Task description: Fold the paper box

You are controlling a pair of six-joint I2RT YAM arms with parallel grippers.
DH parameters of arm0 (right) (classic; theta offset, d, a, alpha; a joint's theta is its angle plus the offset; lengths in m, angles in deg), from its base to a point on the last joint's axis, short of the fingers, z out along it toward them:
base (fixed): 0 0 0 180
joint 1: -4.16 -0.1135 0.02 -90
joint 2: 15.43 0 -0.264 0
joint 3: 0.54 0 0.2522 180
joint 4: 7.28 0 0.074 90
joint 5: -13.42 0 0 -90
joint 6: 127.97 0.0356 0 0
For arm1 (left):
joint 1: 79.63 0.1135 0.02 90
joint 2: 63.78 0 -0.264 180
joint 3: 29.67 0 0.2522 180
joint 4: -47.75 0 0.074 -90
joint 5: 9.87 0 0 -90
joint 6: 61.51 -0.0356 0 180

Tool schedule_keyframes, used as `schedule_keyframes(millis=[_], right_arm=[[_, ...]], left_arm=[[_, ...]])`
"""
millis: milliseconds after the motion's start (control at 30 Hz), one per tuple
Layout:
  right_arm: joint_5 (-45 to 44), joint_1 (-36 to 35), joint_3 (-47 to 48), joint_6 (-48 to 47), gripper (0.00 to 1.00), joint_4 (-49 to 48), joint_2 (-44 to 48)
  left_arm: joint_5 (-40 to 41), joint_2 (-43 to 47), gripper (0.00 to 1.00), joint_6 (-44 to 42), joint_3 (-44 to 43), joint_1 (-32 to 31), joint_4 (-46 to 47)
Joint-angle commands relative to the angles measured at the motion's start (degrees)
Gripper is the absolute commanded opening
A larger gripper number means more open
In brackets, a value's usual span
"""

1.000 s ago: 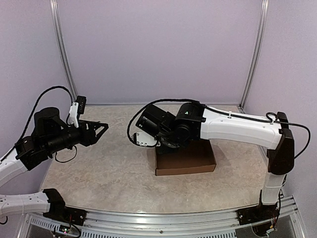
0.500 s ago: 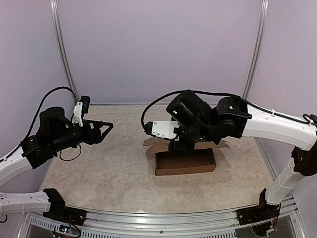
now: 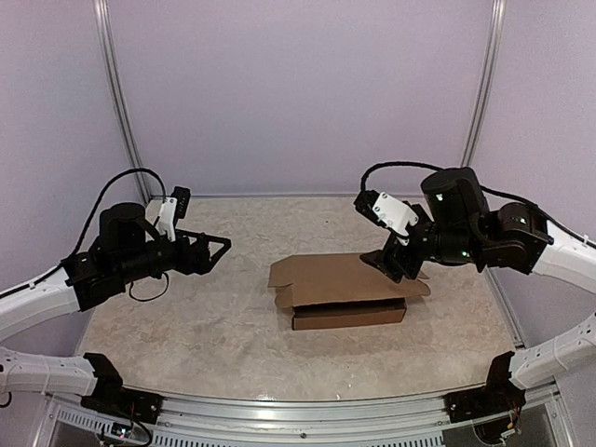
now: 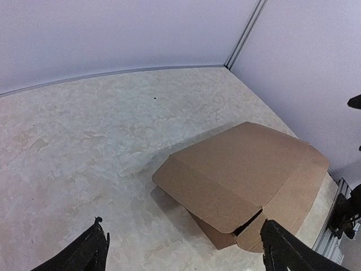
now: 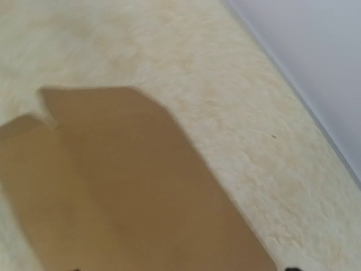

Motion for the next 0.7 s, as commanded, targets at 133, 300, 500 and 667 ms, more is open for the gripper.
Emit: schedule_keyframes(millis=[133,300,500,667], right_arm=[[4.5,7.3,-8.7,10.5,0.76,-5.4,7.5],[6.9,9.2,-12.8,11.5,0.76,-8.0,10.3],[9.6,10.8,-15.8,12.4,0.76,-10.3,12.4],[11.6,11.4,-17.5,12.6,0.76,-12.3,13.3]], left_arm=[[20.7,-7.7,0.9,-17.0,-4.5,-13.2,-5.0],[26.8,-13.3,0.89,-22.3,-3.9,-15.5,-6.0],[27.4,-17.3,0.83,-31.6,0.8,-18.3,0.6],[25.8,-21.2,0.83,-37.4,2.3,-19.7,4.9]])
